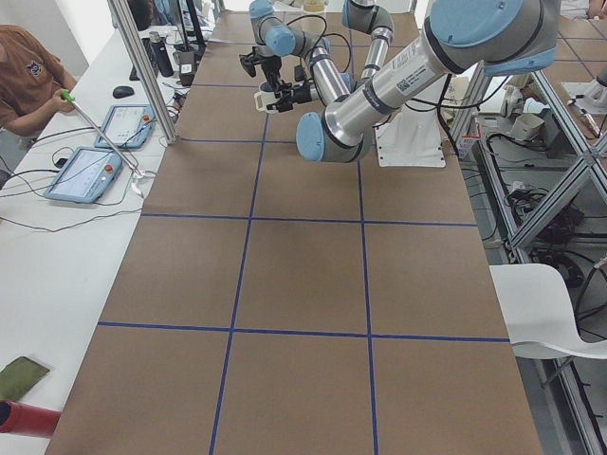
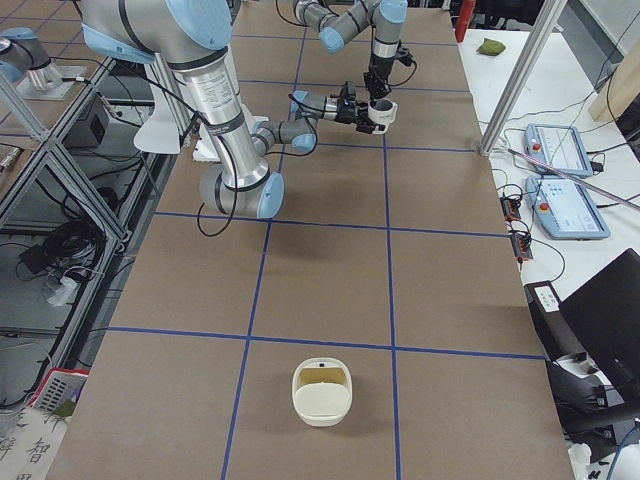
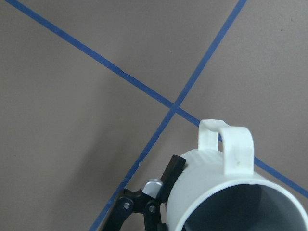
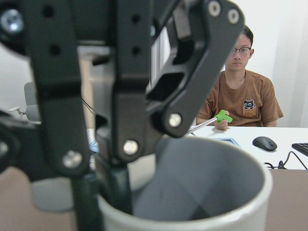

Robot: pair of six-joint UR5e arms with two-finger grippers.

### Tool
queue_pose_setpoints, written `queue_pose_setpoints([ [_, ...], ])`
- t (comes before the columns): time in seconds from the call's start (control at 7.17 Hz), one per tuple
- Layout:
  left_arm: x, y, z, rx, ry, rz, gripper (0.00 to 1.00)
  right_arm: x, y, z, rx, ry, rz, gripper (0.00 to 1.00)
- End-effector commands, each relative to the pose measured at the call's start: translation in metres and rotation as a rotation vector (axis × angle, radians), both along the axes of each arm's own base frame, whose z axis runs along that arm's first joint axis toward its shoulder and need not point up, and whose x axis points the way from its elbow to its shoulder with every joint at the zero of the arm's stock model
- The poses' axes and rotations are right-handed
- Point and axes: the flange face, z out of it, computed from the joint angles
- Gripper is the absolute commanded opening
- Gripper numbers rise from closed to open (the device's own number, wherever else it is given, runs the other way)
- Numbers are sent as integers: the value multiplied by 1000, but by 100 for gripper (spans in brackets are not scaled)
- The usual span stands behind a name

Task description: Left arm hands cup to right arm to dump lemon

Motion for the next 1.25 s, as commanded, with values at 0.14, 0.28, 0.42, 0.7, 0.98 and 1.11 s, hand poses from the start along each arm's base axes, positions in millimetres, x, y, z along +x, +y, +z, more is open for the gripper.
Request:
queue_pose_setpoints([
  [0.14,0,1,-2,2,2,2,0,1,0,2,-1,2,-2,100],
  [0.28,-3,0,-4,5,6,-2,0,3,0,-2,1,-4,-3,100],
  [0.42,-8,0,-9,12,15,-7,0,3,3,-5,3,-12,-8,100],
  [0.7,-13,-3,-11,14,19,-14,0,-1,9,-2,2,-7,-17,100],
  [0.98,-25,-4,-19,29,36,-26,0,-2,11,3,-1,-2,-20,100],
  [1.11,-40,-8,-26,43,51,-41,0,-2,12,6,-2,1,-21,100],
])
